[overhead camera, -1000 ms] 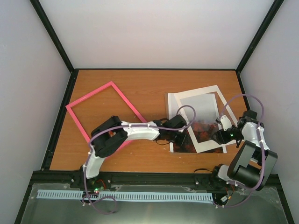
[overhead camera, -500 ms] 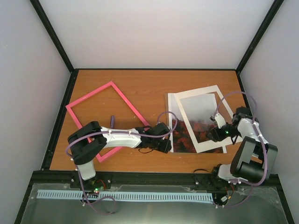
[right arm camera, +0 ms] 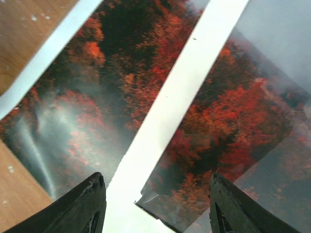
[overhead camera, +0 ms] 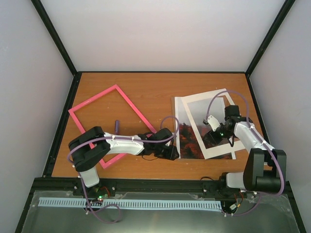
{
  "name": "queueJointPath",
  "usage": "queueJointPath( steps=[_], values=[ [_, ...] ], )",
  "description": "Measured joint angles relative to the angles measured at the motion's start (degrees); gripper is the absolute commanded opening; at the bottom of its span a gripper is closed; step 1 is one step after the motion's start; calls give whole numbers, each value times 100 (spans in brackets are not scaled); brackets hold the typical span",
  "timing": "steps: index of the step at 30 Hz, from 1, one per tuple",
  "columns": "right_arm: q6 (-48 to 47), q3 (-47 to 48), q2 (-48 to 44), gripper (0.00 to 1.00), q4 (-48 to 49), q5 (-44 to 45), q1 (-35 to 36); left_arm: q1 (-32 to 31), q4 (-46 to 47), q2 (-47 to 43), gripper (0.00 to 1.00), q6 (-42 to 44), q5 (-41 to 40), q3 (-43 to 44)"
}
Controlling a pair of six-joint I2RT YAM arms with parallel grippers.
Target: Take the photo out of the frame
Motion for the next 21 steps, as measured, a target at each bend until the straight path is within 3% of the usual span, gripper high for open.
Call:
queueJointPath(
  steps=[9,21],
  values=[
    [190,-238,901,53,531,450,13,114,531,0,51,-258,713,-234],
    [249,-186,1016,52,638,385,22,232,1259,153,51,-382,1495,-367]
  ],
)
